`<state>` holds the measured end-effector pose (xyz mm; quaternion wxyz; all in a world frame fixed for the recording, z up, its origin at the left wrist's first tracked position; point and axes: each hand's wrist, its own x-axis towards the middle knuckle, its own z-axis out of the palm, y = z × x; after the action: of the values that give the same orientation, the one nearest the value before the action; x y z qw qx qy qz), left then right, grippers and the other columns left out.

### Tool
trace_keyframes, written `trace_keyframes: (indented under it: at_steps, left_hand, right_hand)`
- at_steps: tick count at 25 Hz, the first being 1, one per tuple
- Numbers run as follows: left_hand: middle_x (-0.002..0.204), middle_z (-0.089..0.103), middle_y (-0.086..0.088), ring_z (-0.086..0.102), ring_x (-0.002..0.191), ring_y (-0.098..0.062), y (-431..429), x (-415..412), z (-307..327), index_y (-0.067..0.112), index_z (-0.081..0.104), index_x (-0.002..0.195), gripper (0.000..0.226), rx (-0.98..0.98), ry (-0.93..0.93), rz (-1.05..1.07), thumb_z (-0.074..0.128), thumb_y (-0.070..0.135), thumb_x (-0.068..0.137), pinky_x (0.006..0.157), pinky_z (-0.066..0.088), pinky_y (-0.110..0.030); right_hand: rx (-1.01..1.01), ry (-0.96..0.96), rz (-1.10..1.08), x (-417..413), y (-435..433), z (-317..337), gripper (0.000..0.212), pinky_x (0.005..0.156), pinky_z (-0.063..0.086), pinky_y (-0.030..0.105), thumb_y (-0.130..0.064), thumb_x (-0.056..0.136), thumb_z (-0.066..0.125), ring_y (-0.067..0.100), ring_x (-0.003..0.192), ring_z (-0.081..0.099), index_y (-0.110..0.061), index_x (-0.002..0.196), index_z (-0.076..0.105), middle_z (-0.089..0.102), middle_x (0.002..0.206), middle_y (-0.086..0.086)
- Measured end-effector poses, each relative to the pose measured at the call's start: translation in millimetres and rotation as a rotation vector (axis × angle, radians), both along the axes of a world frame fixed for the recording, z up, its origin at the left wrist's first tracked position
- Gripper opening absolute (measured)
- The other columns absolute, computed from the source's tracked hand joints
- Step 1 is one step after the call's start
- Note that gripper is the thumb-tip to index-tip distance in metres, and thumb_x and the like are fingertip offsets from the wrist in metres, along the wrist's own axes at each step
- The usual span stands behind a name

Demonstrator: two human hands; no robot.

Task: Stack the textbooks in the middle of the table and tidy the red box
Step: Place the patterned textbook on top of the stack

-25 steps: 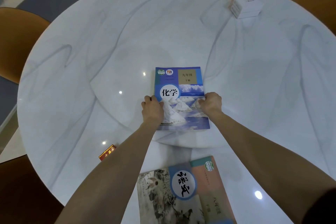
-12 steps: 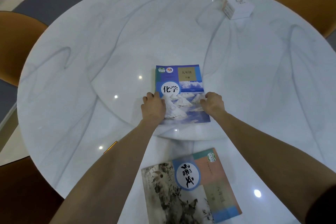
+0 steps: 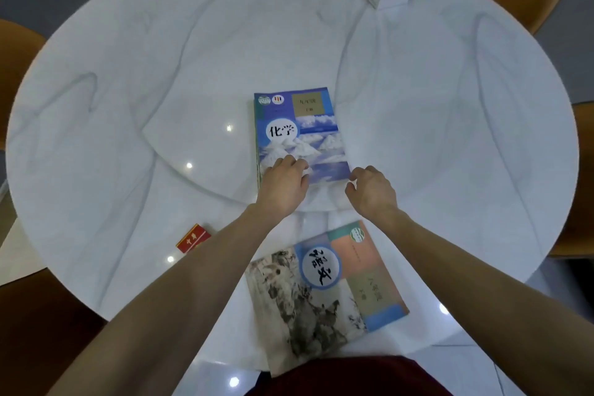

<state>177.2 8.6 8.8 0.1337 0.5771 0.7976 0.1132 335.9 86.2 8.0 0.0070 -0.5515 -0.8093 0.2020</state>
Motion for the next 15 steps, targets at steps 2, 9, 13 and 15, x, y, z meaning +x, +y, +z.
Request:
trace_keyframes:
  at_steps: [2, 9, 13, 15]
  left_hand:
    - [0.12, 0.059, -0.011, 0.054, 0.109, -0.029, -13.3, 11.7, -2.6, 0.012, 0.054, 0.123, 0.032, -0.012, -0.015, -0.047, 0.043, 0.023, 0.096, 0.086, 0.046, -0.04]
    - [0.12, 0.058, -0.011, 0.053, 0.11, -0.029, -53.8, 40.5, -20.5, 0.012, 0.054, 0.123, 0.034, -0.14, -0.045, -0.116, 0.047, 0.027, 0.094, 0.089, 0.045, -0.041]
    - [0.128, 0.054, -0.01, 0.049, 0.117, -0.028, -66.4, 48.3, -35.1, 0.013, 0.048, 0.13, 0.041, -0.255, -0.059, -0.108, 0.049, 0.032, 0.093, 0.093, 0.043, -0.041]
    - [0.129, 0.052, -0.012, 0.047, 0.119, -0.029, -71.7, 51.5, -43.2, 0.013, 0.046, 0.132, 0.046, -0.32, -0.044, -0.107, 0.05, 0.035, 0.092, 0.094, 0.043, -0.042]
  right_hand:
    - [-0.028, -0.001, -0.01, 15.7, -19.5, -3.9, 0.029, 0.08, 0.049, 0.037, -0.018, 0.093, 0.045, 0.032, 0.104, 0.057, -0.005, 0.115, 0.06, 0.057, 0.116, 0.015]
    - [-0.155, 0.064, -0.091, 69.9, -80.3, -23.4, 0.031, 0.078, 0.048, 0.035, -0.024, 0.093, 0.049, 0.032, 0.1, 0.059, -0.008, 0.116, 0.06, 0.059, 0.115, 0.013]
    - [-0.326, 0.236, -0.352, 105.2, -124.2, -29.5, 0.023, 0.07, 0.045, 0.027, -0.026, 0.089, 0.055, 0.02, 0.08, 0.059, -0.01, 0.102, 0.064, 0.063, 0.092, 0.006]
    - [-0.49, 0.367, -0.546, 115.7, -149.3, -32.2, 0.014, 0.068, 0.05, 0.032, -0.027, 0.086, 0.059, 0.016, 0.072, 0.059, -0.014, 0.089, 0.064, 0.065, 0.086, 0.006]
